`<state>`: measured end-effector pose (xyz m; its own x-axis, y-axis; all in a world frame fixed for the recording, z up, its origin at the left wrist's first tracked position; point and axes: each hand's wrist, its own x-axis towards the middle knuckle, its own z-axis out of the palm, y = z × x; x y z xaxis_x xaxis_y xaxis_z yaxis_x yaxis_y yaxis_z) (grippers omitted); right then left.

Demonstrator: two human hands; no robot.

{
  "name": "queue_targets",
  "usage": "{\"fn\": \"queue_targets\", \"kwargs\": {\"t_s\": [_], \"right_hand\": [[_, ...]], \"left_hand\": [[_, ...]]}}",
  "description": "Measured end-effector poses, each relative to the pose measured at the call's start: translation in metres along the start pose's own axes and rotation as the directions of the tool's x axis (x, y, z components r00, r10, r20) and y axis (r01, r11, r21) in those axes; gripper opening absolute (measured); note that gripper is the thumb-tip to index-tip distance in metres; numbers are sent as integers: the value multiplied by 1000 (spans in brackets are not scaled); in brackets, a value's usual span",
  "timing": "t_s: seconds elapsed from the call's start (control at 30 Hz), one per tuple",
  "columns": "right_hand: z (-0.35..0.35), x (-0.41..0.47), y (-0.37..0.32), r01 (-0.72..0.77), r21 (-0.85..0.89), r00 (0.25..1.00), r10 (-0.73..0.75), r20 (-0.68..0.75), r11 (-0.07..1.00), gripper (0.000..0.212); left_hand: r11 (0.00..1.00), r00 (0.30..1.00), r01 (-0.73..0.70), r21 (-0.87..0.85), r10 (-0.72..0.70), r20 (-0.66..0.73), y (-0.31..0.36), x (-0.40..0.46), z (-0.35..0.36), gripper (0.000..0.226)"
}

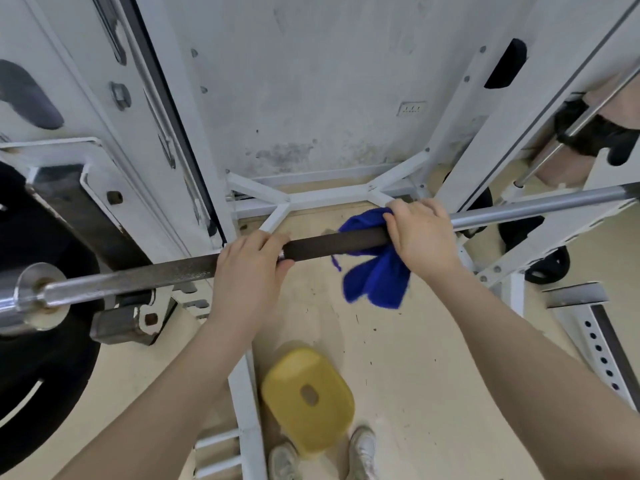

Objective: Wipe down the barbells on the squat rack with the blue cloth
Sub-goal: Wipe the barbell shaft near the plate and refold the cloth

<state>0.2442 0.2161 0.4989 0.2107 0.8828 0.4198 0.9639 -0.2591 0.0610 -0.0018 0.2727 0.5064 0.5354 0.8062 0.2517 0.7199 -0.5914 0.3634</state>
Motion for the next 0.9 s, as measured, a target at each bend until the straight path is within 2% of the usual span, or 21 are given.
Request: {"fn": "queue_targets", "kwargs": {"t_s": [0.13,0.2,0.27,0.37,0.4,0.47,0.57,0.67,0.77,0.83,0.9], "right_hand": [[6,-5,-18,-262,70,964,264,-18,963,37],[8,-11,-54,-283,179,946,305,-109,942,33],[10,-17,-73,-150,216,973,183,-141,965,29],[7,-8,-39,-1,142,1000,2,-8,990,40],[5,-3,-25,-14,111,1000,12,16,994,43],[3,2,-16,-123,126,992,124,1,984,41],[4,0,-54,-244,201,968,251,-7,949,37],[4,-2,-114,-169,187,977,190,-101,968,34],[-7,1,-165,-26,208,988,57,-142,978,29],[-11,3,-168,102,220,991,-79,-110,970,22],[-11,5,-146,137,182,987,-120,-104,974,23]], "left_hand": [[1000,1000,22,-8,-22,-1,0,-2,1,30],[1000,1000,24,-16,-25,-10,2,-3,2,29],[999,999,33,-28,-34,-25,2,-3,3,28],[999,999,18,-45,-20,-40,-1,-3,3,26],[999,999,6,-42,-8,-40,-3,-3,3,26],[1000,1000,-7,-25,6,-20,-6,-3,2,28],[996,999,42,-75,-40,37,-6,-4,-4,28],[989,997,70,-130,-72,-10,-8,-13,-18,33],[986,989,125,-107,-133,-71,-19,-23,-31,43],[983,984,159,-89,-165,-62,-29,-25,-37,44],[978,979,194,-76,-198,-46,-37,-26,-41,43]]}}
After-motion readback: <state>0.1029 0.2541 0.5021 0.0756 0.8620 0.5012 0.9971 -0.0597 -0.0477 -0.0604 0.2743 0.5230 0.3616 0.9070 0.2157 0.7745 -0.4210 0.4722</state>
